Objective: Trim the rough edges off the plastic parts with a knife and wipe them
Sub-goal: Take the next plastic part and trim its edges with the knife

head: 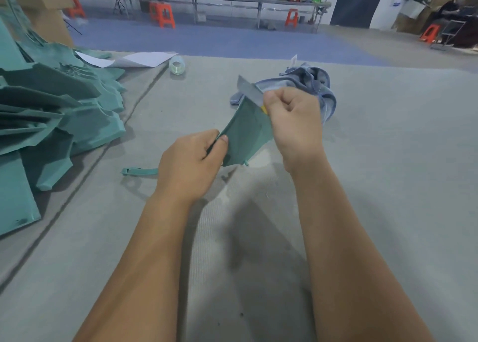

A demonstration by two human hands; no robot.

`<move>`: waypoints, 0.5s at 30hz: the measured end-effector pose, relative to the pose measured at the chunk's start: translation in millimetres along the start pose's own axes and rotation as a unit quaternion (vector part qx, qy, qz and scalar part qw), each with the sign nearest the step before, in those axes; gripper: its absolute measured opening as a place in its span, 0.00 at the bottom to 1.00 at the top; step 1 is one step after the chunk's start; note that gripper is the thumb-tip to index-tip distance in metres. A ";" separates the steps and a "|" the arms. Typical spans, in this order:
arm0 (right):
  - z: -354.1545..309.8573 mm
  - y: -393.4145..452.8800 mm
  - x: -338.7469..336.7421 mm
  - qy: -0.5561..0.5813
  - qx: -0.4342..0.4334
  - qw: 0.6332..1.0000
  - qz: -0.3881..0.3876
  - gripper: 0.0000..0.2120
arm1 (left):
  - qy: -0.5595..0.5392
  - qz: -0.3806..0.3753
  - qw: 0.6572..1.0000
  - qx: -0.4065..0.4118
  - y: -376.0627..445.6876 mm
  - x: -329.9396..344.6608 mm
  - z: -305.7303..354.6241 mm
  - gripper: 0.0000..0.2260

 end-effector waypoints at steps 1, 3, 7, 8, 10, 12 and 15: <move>-0.7 1.3 -2.7 0.003 -0.004 1.000 0.009 0.20 | 0.002 0.000 1.000 0.000 -0.1 -0.4 0.5 0.18; -1.1 1.3 -4.0 0.012 -0.010 1.000 0.017 0.20 | 0.009 0.000 1.000 0.000 0.4 0.0 1.3 0.18; 0.1 -2.9 0.2 0.070 -0.003 0.997 0.016 0.17 | 0.013 0.001 1.000 0.001 0.6 -0.2 0.4 0.18; 0.2 -3.6 0.4 0.094 -0.002 0.996 0.010 0.16 | 0.014 0.001 1.000 0.001 0.5 -0.4 -0.2 0.18; 0.3 -4.9 0.4 0.135 -0.004 0.991 -0.007 0.16 | 0.013 0.002 1.000 -0.004 0.5 -0.2 -1.5 0.18; -0.4 -7.3 2.5 0.142 -0.015 0.989 -0.039 0.16 | 0.011 0.004 1.000 -0.009 1.0 0.3 -2.7 0.18; -1.7 -10.7 8.9 0.084 -0.024 0.992 -0.088 0.16 | 0.014 0.009 1.000 -0.011 1.2 0.8 -3.1 0.18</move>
Point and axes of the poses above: each hand's wrist, its own y-axis towards the middle knuckle, its own x-axis out of the palm, z = x × y, the point moved 1 cm from there along y, towards the middle knuckle, and after that the axes turned 11 degrees about -z, right-handed, at the moved point
